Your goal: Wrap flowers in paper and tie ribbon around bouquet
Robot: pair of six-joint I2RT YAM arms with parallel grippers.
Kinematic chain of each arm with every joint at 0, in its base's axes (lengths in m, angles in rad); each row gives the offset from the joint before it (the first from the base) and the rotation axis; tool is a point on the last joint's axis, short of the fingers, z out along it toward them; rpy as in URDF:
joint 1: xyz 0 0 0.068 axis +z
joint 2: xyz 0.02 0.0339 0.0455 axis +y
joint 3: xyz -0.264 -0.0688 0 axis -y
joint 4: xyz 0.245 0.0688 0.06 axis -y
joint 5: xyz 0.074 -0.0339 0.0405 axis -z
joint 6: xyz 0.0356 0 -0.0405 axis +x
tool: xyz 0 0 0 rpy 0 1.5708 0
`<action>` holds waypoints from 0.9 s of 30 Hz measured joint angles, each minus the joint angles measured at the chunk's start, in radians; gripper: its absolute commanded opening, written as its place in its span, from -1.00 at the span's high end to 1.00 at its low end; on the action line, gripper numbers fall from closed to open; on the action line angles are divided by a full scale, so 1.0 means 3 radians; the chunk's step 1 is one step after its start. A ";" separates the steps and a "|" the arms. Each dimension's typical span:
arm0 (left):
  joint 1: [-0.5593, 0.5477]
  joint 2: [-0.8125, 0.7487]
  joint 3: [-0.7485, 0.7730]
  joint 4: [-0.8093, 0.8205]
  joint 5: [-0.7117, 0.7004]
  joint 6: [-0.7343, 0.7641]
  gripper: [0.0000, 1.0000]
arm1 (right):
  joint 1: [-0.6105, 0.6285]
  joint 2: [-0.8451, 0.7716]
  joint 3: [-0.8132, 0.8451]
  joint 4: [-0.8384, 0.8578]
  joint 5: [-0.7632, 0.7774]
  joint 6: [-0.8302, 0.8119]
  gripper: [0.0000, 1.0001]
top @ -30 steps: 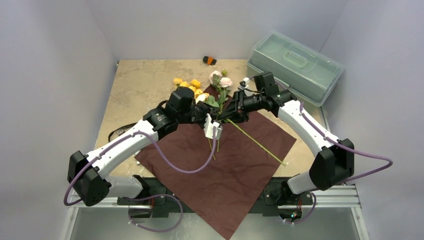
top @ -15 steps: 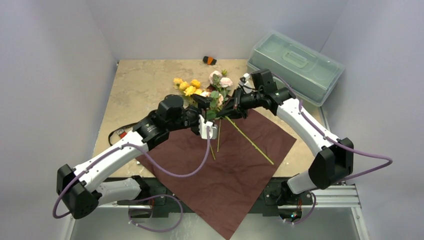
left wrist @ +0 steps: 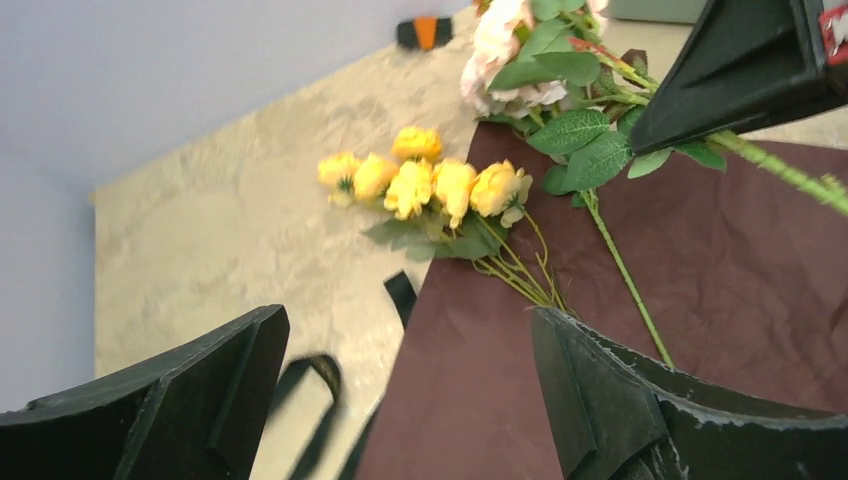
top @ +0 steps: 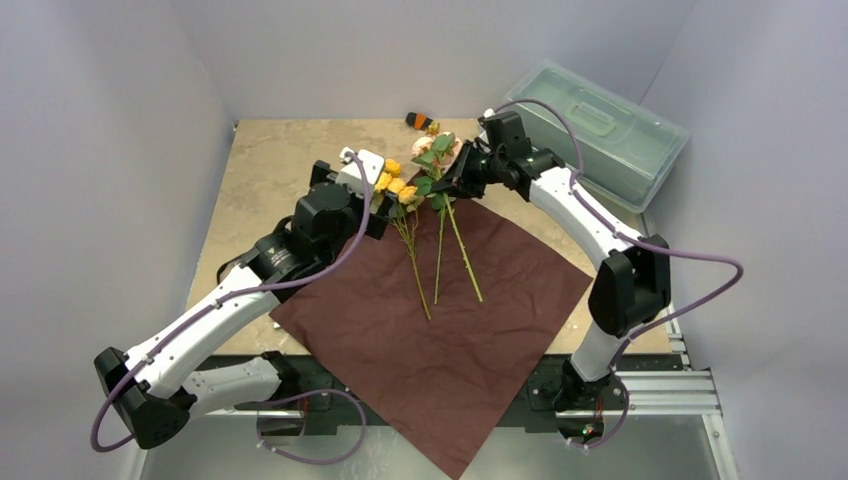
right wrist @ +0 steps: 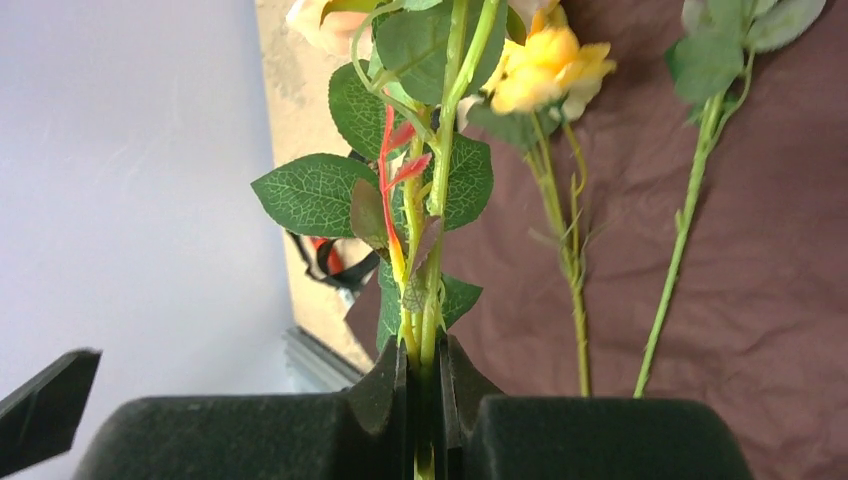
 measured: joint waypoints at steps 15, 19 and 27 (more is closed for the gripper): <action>0.0267 0.0174 0.0027 -0.0922 0.0125 -0.1820 -0.95 | 0.0102 0.1020 0.0121 0.0992 0.0473 -0.0159 1.00; 0.0591 0.0258 -0.0010 -0.0946 0.0378 -0.1960 -0.94 | 0.0111 0.1381 0.0130 0.1029 0.0546 -0.0023 1.00; 0.0696 0.0351 -0.0017 -0.0973 0.0530 -0.2001 -0.94 | 0.0112 0.1549 0.0092 0.1169 0.0629 0.0165 0.79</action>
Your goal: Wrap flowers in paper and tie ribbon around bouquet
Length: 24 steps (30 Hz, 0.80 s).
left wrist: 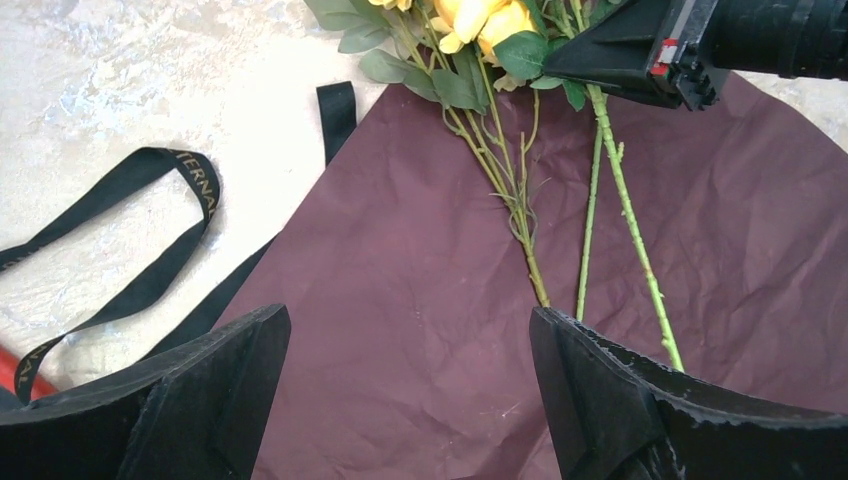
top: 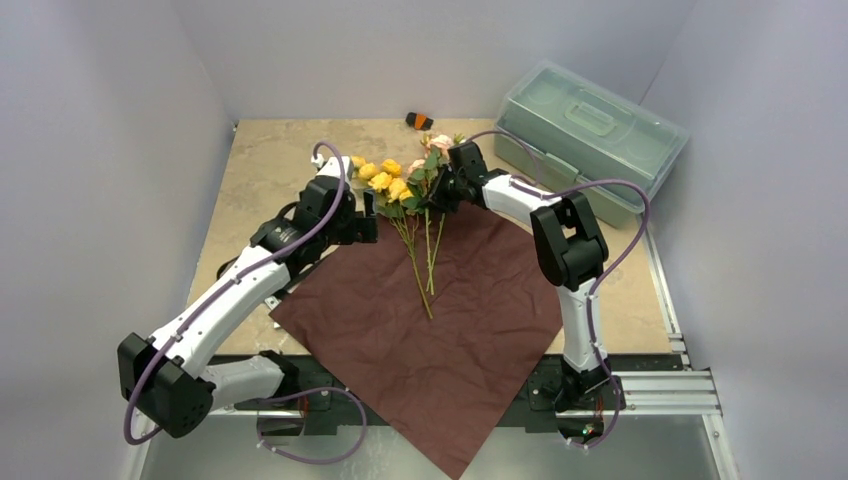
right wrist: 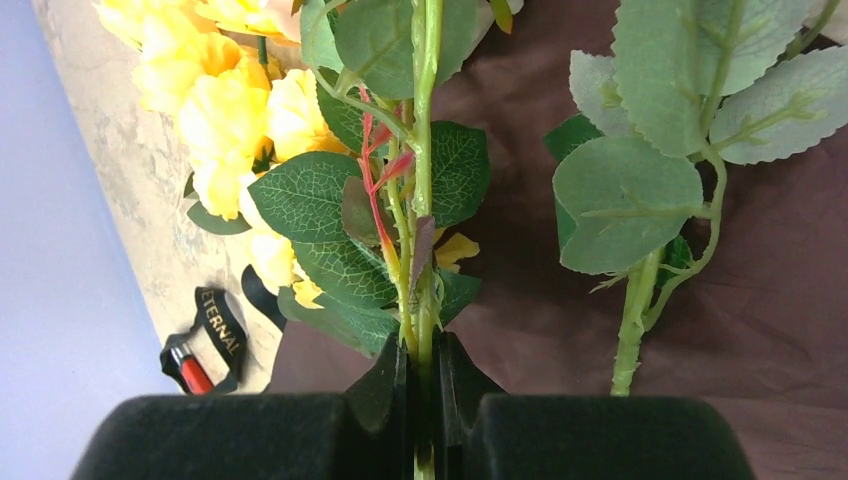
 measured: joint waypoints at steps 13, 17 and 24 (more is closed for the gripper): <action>0.0140 0.0436 0.0028 -0.0084 0.0015 -0.0001 -0.88 | 0.0000 0.0000 0.0000 -0.0343 -0.0262 -0.0081 0.26; 0.0148 0.0501 0.0029 -0.0089 0.0029 -0.0004 -0.70 | -0.0001 -0.0017 0.0000 -0.0554 -0.0262 -0.0153 0.24; 0.0149 0.0577 -0.0005 -0.0071 0.0189 -0.0003 -0.58 | 0.0000 -0.0287 0.0000 -0.0919 -0.0214 -0.0364 0.23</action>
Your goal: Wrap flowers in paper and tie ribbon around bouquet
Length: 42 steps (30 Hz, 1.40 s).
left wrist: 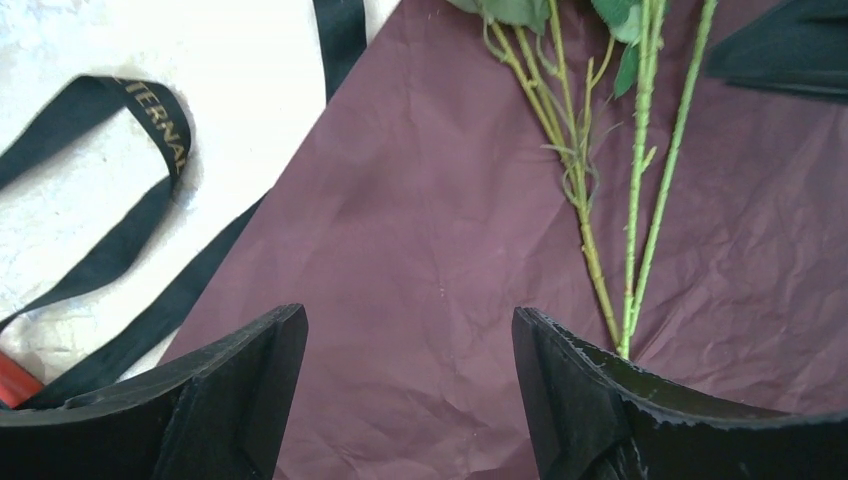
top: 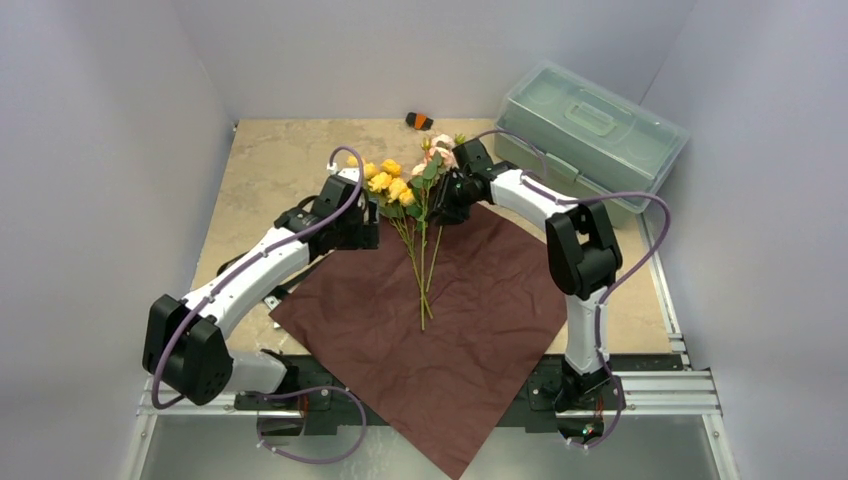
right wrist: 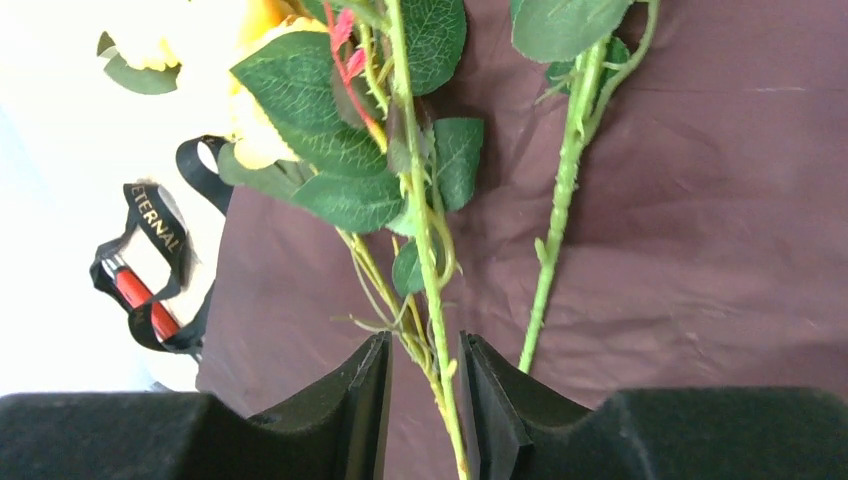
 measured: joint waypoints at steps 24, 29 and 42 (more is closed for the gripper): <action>0.0018 0.1492 0.0144 0.0284 0.0084 -0.0191 -0.39 | -0.0008 -0.0183 -0.0515 -0.0395 0.0577 -0.0547 0.20; 0.0113 0.1695 0.0394 0.0271 0.0075 -0.0198 -0.36 | -0.0017 0.0093 -0.0113 -0.0431 0.0549 -0.0565 0.23; 0.0392 0.2049 0.0848 0.0322 0.0075 -0.0174 -0.28 | -0.0182 0.0741 0.0902 -0.0632 0.0404 -0.0571 0.26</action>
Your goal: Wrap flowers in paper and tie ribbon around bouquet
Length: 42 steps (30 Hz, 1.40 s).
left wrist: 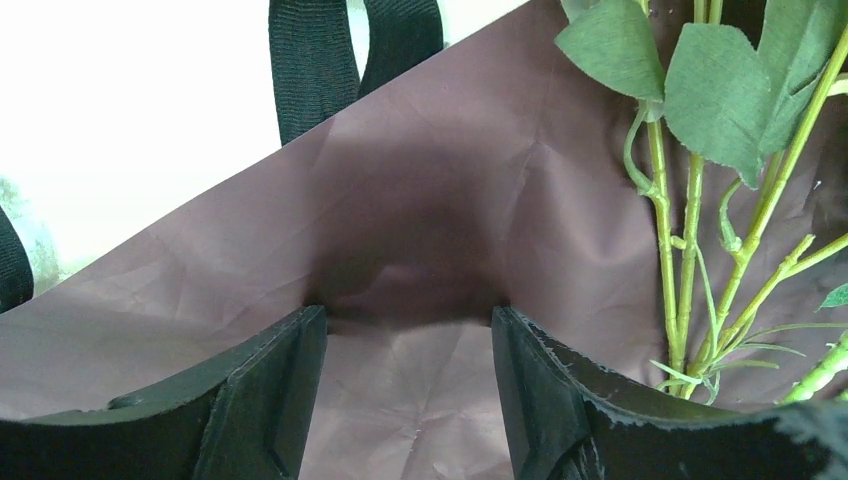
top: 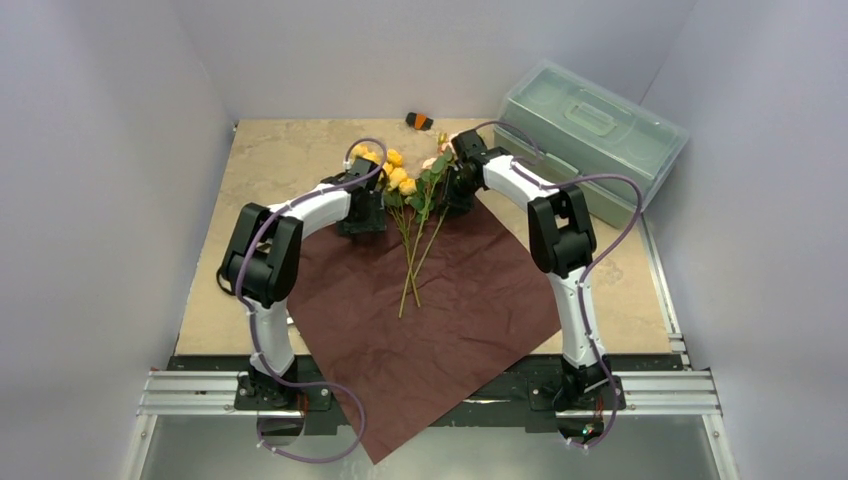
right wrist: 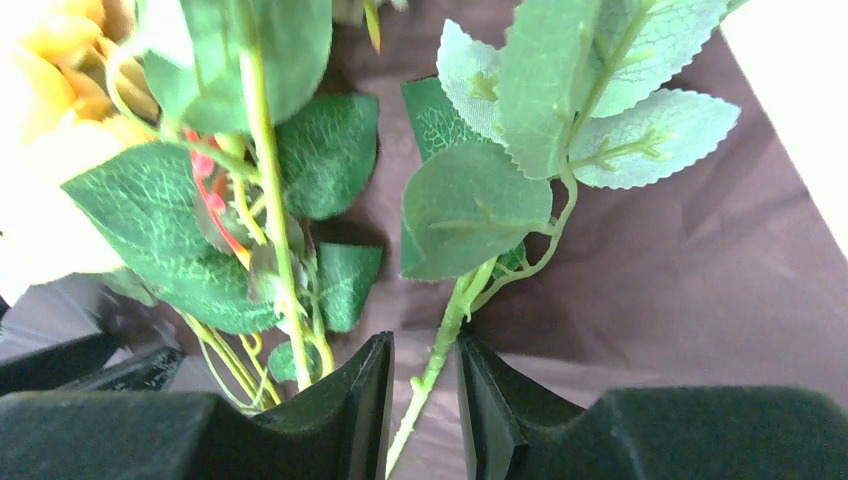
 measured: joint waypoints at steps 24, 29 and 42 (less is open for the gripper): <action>0.0111 -0.0305 -0.0515 0.0573 0.0247 -0.0201 -0.20 | -0.0099 0.0247 0.0412 -0.0104 0.0065 -0.0323 0.92; 0.0113 -0.0337 -0.0563 0.0629 0.0249 -0.0202 -0.19 | -0.0028 0.0196 0.0371 -0.0135 0.0191 -0.0453 1.00; 0.0139 -0.0340 -0.0562 0.0655 0.0310 -0.0362 -0.14 | 0.0085 -0.0371 -0.0518 -0.0272 0.0210 -0.0252 1.00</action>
